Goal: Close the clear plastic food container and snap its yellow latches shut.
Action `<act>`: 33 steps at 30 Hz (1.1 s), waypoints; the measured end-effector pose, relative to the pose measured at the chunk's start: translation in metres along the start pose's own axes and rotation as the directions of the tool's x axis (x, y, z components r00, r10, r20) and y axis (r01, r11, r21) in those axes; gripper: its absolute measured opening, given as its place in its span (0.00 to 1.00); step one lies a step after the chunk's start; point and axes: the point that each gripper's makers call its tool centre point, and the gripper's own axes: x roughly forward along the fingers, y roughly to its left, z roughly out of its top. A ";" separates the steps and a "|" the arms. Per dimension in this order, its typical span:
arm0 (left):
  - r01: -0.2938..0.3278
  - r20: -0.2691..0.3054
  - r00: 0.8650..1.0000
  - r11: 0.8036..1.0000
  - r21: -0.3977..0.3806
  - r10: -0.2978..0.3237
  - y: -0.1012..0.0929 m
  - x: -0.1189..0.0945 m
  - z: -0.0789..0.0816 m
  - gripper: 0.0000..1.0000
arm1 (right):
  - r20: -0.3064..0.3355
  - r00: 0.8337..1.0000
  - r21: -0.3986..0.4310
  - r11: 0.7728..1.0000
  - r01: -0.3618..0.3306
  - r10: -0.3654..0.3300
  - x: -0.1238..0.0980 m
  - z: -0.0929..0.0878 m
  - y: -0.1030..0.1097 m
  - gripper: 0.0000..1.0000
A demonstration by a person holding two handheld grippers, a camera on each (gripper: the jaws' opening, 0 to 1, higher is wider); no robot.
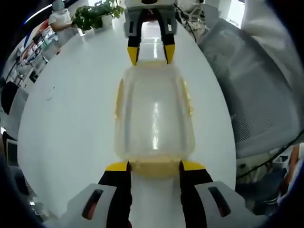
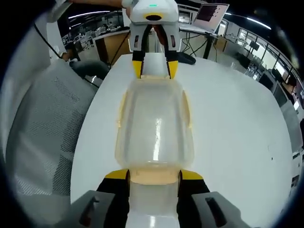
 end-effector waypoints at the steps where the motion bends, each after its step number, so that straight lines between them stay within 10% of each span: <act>1: 0.001 0.003 1.000 1.000 -0.006 -0.001 0.000 -0.002 0.002 0.37 | 0.000 1.000 -0.003 1.000 0.001 -0.001 -0.002 0.000 0.000 0.36; 33: -0.014 0.001 1.000 1.000 0.013 0.014 -0.005 -0.036 0.069 0.37 | -0.005 1.000 -0.004 1.000 0.020 -0.020 -0.071 -0.014 0.012 0.36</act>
